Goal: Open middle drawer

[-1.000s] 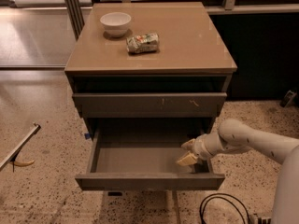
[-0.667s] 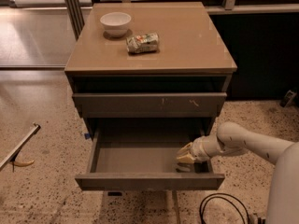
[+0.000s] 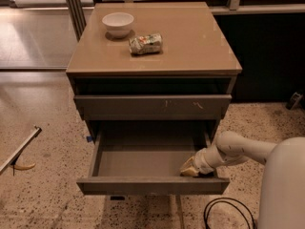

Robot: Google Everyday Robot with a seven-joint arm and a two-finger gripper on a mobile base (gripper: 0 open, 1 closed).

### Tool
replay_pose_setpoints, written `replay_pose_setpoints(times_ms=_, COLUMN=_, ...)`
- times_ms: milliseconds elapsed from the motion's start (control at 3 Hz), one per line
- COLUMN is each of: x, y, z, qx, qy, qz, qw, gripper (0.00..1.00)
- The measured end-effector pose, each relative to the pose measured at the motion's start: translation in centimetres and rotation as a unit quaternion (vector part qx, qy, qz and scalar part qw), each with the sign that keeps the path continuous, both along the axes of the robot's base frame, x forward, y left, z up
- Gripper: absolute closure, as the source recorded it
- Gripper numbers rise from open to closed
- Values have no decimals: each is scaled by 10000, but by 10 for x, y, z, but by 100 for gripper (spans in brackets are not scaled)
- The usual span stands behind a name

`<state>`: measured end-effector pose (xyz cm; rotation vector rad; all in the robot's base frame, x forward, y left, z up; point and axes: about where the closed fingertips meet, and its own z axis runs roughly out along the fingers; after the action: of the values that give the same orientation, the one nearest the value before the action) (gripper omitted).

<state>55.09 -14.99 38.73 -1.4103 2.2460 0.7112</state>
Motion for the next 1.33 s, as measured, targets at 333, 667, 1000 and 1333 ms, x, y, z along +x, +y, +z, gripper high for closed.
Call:
replay_pose_setpoints(times_ms=333, x=-23, y=-2, z=-5, qx=-171, qy=148, qz=146, qw=9996, gripper=62)
replay_pose_setpoints(times_ms=667, x=-40, y=-1, z=-2, qx=-307, qy=204, qz=303, qw=9989, gripper=39)
replay_pose_setpoints(times_ms=1000, x=-51, y=0, z=3, qx=-380, qy=224, qz=435, qw=9981, gripper=15)
replay_pose_setpoints(times_ms=1333, x=-63, y=-3, z=14, qx=-415, qy=190, qz=573, qw=9973, gripper=0)
